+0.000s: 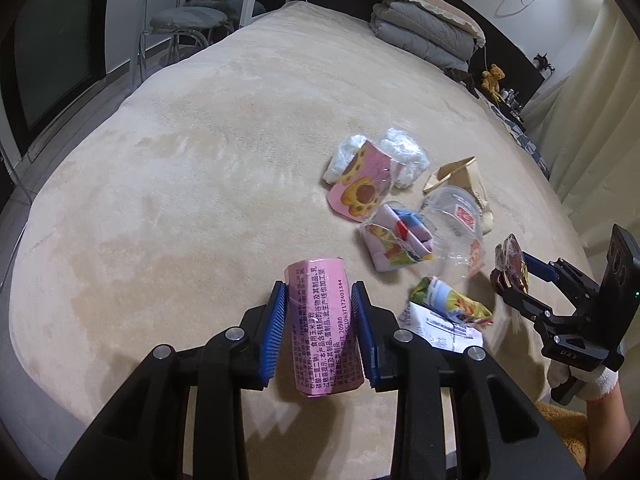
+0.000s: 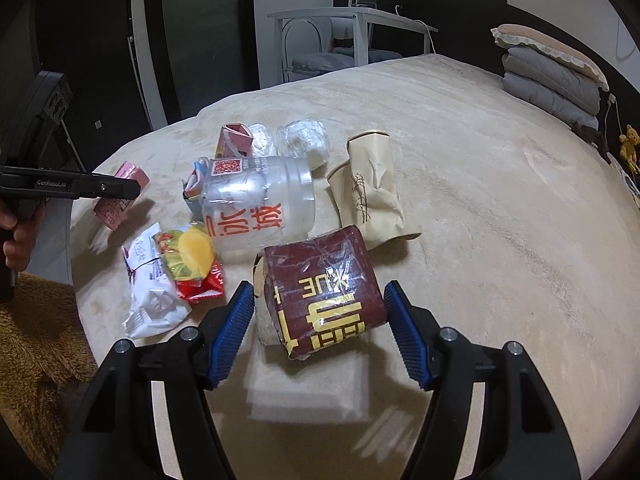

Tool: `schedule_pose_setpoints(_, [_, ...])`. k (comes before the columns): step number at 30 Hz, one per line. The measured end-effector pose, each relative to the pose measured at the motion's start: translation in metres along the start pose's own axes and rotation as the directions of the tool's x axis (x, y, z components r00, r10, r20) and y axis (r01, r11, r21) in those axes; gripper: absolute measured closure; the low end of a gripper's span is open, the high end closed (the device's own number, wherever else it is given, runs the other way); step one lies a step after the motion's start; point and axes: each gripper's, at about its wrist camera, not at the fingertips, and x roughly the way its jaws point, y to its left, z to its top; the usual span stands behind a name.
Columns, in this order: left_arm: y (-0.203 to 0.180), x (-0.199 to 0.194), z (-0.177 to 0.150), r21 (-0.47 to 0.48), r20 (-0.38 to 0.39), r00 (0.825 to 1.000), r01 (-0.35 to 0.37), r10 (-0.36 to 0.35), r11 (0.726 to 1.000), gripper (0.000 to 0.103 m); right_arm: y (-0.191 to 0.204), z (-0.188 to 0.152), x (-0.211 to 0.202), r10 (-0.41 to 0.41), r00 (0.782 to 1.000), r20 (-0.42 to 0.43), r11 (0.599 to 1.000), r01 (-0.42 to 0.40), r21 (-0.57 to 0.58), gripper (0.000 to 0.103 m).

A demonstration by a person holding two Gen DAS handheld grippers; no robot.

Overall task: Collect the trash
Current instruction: 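Carry the pink can and brown box down over the black bin with both tools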

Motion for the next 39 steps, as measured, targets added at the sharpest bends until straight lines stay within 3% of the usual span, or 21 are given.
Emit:
schedule_pose_setpoints(8, [-0.025,-0.034,-0.027,0.054,0.097,0.992,0.075,-0.080,0.996,0.072,0.018,-0.021,-0.038,-0.012,0.999,0.031,0.996,0.010,0.092,0.036])
schedule_pose_setpoints(19, [-0.061,-0.050,-0.089,0.141,0.100,0.979,0.162,-0.177,0.977,0.072,0.040,-0.066,-0.080,-0.025,0.998,0.054,0.978,0.013,0.206,0.036])
schedule_pose_setpoints(29, [-0.077,-0.046,-0.138,0.170,0.028,0.978,0.201,-0.209,0.965,0.072,0.067,-0.105,-0.092,0.007,1.000,0.023,0.959,-0.013,0.284,0.036])
schedule_pose_setpoints(39, [-0.079,-0.023,-0.175,0.141,-0.122,0.974,0.208,-0.192,0.968,0.072,0.094,-0.143,-0.075,0.055,0.993,-0.105,0.942,-0.017,0.335,0.036])
